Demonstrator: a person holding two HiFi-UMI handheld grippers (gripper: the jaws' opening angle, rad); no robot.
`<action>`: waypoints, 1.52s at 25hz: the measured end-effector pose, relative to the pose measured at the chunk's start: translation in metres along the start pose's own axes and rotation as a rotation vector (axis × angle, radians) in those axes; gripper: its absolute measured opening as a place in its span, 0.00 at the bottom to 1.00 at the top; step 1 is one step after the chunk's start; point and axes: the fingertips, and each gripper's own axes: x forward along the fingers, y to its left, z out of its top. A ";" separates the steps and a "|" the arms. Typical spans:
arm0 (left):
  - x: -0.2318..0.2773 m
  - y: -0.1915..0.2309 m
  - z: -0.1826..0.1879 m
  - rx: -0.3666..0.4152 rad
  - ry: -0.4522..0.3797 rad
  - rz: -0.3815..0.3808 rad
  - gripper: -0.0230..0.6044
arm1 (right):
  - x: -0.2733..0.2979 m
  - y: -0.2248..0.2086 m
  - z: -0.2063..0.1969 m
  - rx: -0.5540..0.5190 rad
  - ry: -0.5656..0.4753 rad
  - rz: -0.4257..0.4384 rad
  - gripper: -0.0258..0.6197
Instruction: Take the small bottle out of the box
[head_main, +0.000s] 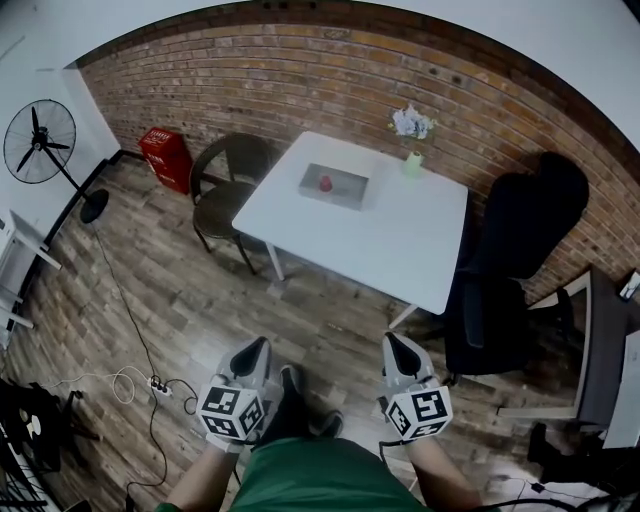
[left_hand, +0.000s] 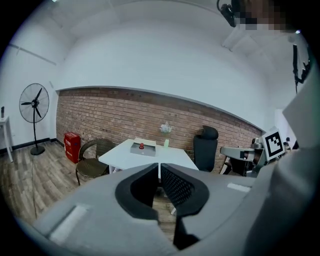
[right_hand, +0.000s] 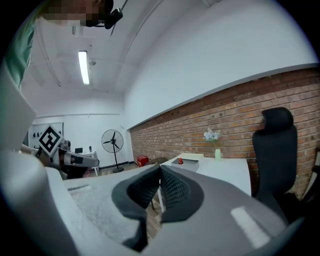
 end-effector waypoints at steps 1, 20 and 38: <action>0.006 0.004 0.004 0.011 -0.006 -0.001 0.06 | 0.003 -0.003 0.001 -0.004 0.000 -0.011 0.04; 0.126 0.198 0.150 0.100 -0.222 0.086 0.06 | 0.155 -0.052 0.067 -0.021 -0.022 -0.214 0.04; 0.246 0.253 0.172 0.127 -0.197 -0.005 0.07 | 0.268 -0.082 0.045 0.025 0.063 -0.257 0.04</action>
